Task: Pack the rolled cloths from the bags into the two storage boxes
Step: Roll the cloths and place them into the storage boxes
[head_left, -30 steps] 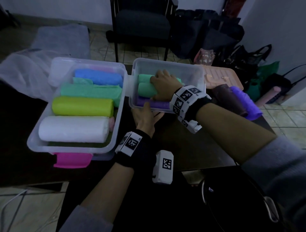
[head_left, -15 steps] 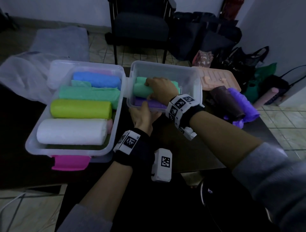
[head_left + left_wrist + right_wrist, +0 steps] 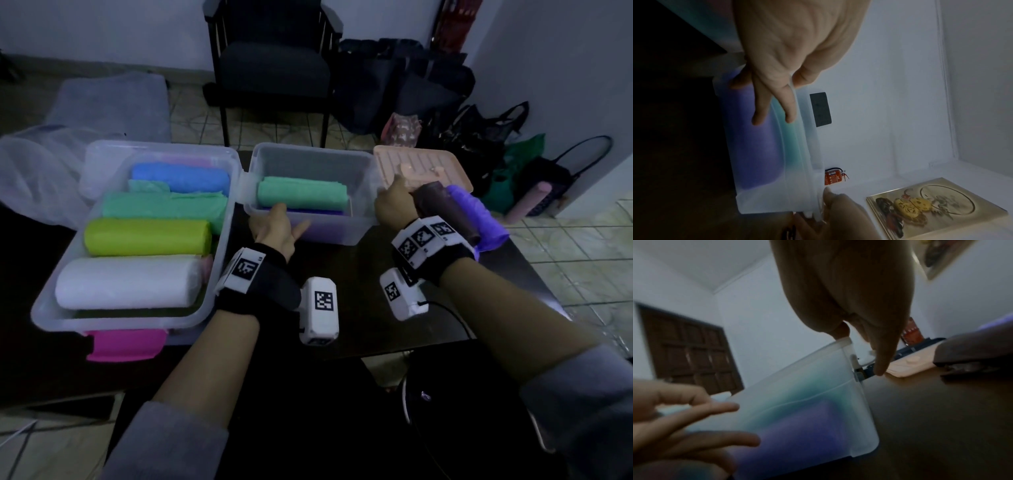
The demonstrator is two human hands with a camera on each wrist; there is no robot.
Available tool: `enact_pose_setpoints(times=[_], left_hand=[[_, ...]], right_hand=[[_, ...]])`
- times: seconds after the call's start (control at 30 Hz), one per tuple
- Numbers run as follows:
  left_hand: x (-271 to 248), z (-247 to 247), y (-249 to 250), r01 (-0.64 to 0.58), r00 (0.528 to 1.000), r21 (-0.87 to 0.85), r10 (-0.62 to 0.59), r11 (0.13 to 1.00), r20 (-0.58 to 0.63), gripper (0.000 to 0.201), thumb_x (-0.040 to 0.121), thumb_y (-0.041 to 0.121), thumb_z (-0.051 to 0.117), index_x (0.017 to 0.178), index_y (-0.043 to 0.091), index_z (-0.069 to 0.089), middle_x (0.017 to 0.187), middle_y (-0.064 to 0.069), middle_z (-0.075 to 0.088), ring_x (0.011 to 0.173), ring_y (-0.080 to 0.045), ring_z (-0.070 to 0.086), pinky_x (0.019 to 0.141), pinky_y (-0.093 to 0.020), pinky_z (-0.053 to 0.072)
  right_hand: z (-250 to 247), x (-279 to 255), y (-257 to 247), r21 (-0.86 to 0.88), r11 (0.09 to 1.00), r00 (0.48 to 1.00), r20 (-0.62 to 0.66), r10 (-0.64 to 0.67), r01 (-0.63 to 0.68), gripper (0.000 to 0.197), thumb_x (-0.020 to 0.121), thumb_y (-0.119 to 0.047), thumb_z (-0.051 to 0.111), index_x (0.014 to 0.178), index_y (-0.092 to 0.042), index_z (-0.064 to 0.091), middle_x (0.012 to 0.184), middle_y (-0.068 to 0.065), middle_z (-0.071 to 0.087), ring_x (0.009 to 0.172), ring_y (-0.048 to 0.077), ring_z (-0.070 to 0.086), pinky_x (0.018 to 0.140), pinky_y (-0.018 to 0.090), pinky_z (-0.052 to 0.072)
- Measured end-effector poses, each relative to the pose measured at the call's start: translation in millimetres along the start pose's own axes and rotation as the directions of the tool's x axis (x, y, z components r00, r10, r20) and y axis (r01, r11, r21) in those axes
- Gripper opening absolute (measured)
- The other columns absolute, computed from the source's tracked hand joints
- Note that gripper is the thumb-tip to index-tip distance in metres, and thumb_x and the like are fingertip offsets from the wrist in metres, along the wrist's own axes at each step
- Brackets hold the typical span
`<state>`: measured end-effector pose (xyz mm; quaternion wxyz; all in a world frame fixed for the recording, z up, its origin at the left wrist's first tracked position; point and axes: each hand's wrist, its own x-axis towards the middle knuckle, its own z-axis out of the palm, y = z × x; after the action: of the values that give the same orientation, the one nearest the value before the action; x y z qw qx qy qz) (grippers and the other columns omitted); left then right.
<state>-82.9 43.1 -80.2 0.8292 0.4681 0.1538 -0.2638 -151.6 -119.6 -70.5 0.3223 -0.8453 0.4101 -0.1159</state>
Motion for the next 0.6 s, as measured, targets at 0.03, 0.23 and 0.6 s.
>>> enact_pose_setpoints(times=[0.03, 0.23, 0.6], left_hand=[[-1, 1, 2, -0.001, 1.000, 0.006, 0.001, 1.000, -0.006, 0.045, 0.093, -0.003, 0.043, 0.137, 0.005, 0.038, 0.132, -0.016, 0.043, 0.103, -0.027, 0.047, 0.079, -0.040, 0.055], [-6, 6, 11, 0.029, 0.998, 0.022, -0.027, 0.999, -0.063, 0.039, 0.093, -0.003, 0.045, 0.132, 0.003, 0.042, 0.136, -0.018, 0.041, 0.119, -0.035, 0.046, 0.081, -0.043, 0.053], [-52, 4, -93, -0.305, 0.941, 0.935, -0.094, 0.181, 0.326, 0.059, 0.096, 0.033, 0.046, 0.146, 0.008, 0.026, 0.153, -0.013, 0.025, 0.141, -0.029, 0.024, 0.113, -0.035, 0.021]], right_hand=[[1, 3, 4, 0.040, 0.999, 1.000, 0.026, -0.004, 0.002, 0.024, 0.096, -0.006, 0.038, 0.117, 0.002, 0.047, 0.110, 0.022, 0.055, 0.107, 0.036, 0.052, 0.080, 0.034, 0.037], [2, 8, 11, 0.123, 0.992, 0.995, 0.088, -0.048, 0.037, 0.027, 0.096, -0.009, 0.036, 0.072, -0.015, 0.049, 0.082, 0.007, 0.053, 0.084, 0.021, 0.050, 0.073, 0.029, 0.037], [-32, 11, 69, -0.165, 0.981, 0.972, -0.227, 0.066, -0.105, 0.035, 0.095, -0.021, 0.047, 0.127, -0.008, 0.052, 0.137, 0.015, 0.040, 0.126, 0.033, 0.040, 0.102, 0.045, 0.037]])
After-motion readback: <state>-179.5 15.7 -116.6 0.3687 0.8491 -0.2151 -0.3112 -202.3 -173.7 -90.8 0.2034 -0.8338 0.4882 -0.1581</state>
